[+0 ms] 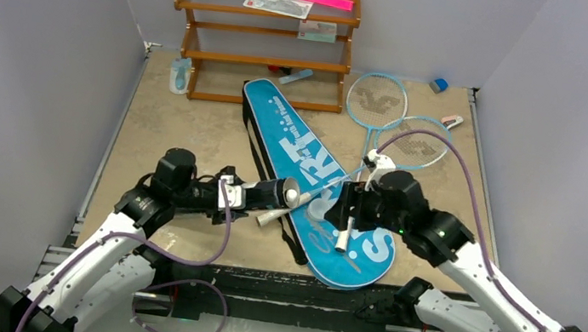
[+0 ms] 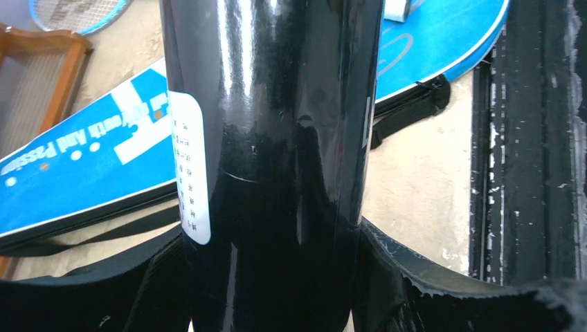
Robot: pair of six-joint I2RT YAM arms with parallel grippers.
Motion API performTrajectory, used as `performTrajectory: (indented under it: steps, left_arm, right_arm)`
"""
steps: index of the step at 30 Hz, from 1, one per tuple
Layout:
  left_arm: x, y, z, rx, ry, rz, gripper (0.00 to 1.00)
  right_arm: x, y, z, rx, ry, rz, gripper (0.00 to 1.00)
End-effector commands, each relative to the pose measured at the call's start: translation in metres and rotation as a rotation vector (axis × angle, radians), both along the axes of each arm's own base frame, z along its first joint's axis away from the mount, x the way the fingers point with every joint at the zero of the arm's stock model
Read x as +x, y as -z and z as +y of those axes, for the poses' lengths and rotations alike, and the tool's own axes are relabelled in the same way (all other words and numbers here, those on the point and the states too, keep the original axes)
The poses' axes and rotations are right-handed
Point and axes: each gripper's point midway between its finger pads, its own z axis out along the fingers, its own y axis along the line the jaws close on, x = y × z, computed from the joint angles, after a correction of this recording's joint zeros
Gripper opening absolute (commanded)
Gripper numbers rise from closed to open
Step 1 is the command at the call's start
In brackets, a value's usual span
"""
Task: Pack up the badminton gear
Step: Place the shuttlecock at the shuttle tube, then place the shuttle tube at the center of the board.
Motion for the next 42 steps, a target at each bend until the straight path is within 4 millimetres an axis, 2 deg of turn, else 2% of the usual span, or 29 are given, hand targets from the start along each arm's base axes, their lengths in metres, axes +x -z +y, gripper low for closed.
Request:
performTrajectory:
  steps: [1, 4, 8, 10, 14, 16, 20, 22, 26, 29, 32, 36, 42]
  left_arm:
    - [0.017, -0.025, 0.005, -0.036, -0.075, -0.109, 0.0]
    - [0.02, -0.032, 0.007, -0.05, -0.104, -0.139, 0.0]
    - [0.024, -0.051, 0.008, -0.113, -0.156, -0.165, 0.0]
    - [0.031, -0.079, 0.006, -0.209, -0.209, -0.176, 0.0]
    - [0.052, -0.142, 0.01, -0.452, -0.386, -0.147, 0.0]
    - [0.065, -0.162, 0.014, -0.57, -0.48, -0.093, 0.0]
    - [0.067, -0.201, 0.012, -0.754, -0.479, -0.091, 0.0]
    - [0.067, -0.225, 0.016, -0.868, -0.481, -0.123, 0.0]
    - [0.063, -0.254, 0.015, -1.011, -0.418, -0.163, 0.0]
    - [0.057, -0.263, 0.017, -1.138, -0.354, -0.212, 0.0]
    - [0.047, -0.262, 0.016, -1.209, -0.262, -0.311, 0.0]
    - [0.048, -0.245, 0.005, -1.154, -0.192, -0.418, 0.0]
    - [0.055, -0.215, 0.003, -1.108, -0.196, -0.492, 0.0]
  right_arm:
    - [0.018, 0.056, -0.01, -0.101, 0.214, 0.13, 0.72]
    - [0.03, 0.081, -0.002, -0.108, 0.254, 0.183, 0.7]
    - [0.054, 0.1, -0.003, -0.209, 0.341, 0.199, 0.62]
    - [0.062, 0.108, -0.002, -0.263, 0.349, 0.216, 0.57]
    - [0.077, 0.118, 0.015, -0.249, 0.327, 0.219, 0.56]
    - [0.086, 0.121, 0.017, -0.252, 0.345, 0.207, 0.55]
    - [0.101, 0.133, 0.008, -0.296, 0.408, 0.234, 0.5]
    - [0.101, 0.142, 0.005, -0.304, 0.417, 0.274, 0.48]
    - [0.096, 0.155, 0.006, -0.283, 0.413, 0.296, 0.48]
    - [0.09, 0.167, 0.006, -0.286, 0.409, 0.326, 0.47]
    - [0.088, 0.173, 0.017, -0.247, 0.357, 0.339, 0.45]
    - [0.086, 0.182, 0.023, -0.252, 0.323, 0.364, 0.4]
    - [0.087, 0.184, 0.023, -0.257, 0.308, 0.357, 0.22]
